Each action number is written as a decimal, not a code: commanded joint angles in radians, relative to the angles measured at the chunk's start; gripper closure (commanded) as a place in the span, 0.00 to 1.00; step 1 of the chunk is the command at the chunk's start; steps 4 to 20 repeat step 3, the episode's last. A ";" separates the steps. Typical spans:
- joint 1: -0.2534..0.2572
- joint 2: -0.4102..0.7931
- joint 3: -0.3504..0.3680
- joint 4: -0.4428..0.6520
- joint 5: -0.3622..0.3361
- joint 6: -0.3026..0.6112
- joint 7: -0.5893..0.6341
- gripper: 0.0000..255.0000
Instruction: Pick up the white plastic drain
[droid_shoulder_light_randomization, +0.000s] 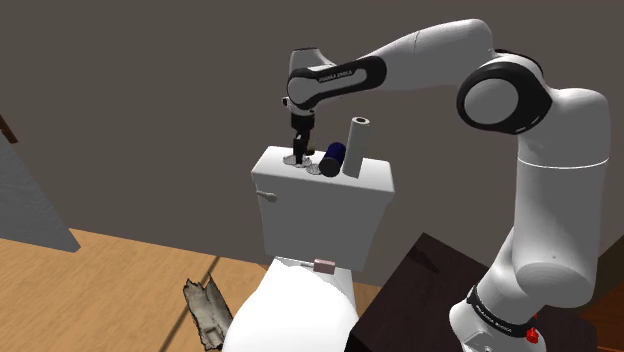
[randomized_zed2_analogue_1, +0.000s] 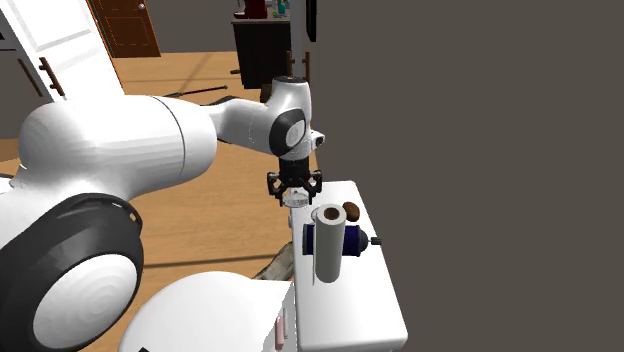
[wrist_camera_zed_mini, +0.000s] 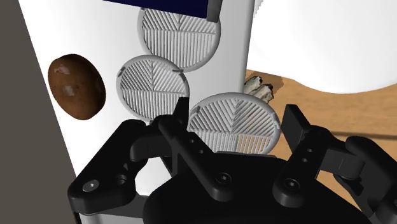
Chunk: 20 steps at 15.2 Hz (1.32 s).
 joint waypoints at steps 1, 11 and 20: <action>0.001 -0.005 0.000 0.021 -0.001 -0.026 0.001 1.00; 0.001 -0.006 0.000 0.022 -0.001 -0.028 0.001 1.00; 0.001 -0.006 0.000 0.022 -0.001 -0.028 0.001 1.00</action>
